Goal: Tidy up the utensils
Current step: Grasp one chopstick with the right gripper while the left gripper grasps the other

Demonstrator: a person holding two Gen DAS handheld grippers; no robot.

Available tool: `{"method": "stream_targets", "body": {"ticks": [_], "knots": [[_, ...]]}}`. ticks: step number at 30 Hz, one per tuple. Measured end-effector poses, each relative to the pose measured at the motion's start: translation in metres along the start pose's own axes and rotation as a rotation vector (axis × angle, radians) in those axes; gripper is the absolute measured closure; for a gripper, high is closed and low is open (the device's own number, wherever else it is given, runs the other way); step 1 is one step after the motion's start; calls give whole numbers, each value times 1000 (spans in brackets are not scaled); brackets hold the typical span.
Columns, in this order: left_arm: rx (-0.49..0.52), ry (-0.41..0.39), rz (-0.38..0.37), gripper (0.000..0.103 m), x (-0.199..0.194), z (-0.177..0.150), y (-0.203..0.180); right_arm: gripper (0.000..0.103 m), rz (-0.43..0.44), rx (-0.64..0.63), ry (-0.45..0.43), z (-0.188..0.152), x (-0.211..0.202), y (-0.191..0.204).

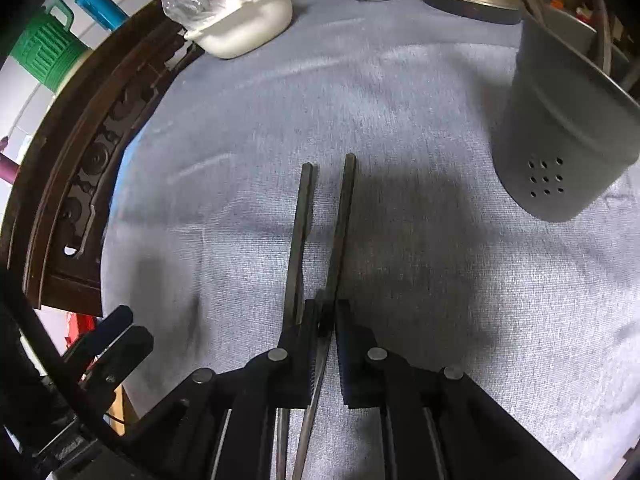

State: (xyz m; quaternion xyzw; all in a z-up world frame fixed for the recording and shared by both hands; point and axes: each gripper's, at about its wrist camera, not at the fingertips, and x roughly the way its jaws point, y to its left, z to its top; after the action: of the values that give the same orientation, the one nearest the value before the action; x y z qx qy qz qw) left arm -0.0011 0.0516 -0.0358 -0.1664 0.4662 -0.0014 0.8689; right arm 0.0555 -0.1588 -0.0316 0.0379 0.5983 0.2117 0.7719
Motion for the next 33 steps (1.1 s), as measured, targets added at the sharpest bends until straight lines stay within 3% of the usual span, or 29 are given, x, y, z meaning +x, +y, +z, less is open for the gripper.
{"method": "stream_targets", "body": {"ticks": [4, 10, 13, 16, 19, 21, 22, 23, 25, 33], "knots": [[11, 56, 1, 31, 4, 10, -11, 95, -15, -40, 12, -4, -7, -8], [23, 175, -34, 31, 24, 34, -48, 95, -119, -175, 40, -22, -21, -26], [15, 267, -38, 31, 45, 44, -69, 95, -105, -163, 37, -27, -28, -43], [39, 303, 8, 32, 62, 51, -89, 95, -60, -140, 26, -29, -31, -56], [89, 349, 57, 41, 78, 54, -108, 95, -20, -126, 18, -31, -33, -64], [94, 379, 84, 53, 86, 52, -109, 95, -2, -125, 13, -31, -34, -67], [93, 402, 101, 64, 92, 52, -109, 95, 6, -124, 12, -31, -34, -69], [91, 424, 107, 82, 97, 51, -108, 95, 13, -123, 12, -32, -35, -71], [86, 447, 118, 97, 101, 50, -104, 95, 26, -122, 14, -31, -35, -74], [192, 525, 141, 97, 92, 45, -85, 94, 5, -154, 74, -24, -33, -66]]}}
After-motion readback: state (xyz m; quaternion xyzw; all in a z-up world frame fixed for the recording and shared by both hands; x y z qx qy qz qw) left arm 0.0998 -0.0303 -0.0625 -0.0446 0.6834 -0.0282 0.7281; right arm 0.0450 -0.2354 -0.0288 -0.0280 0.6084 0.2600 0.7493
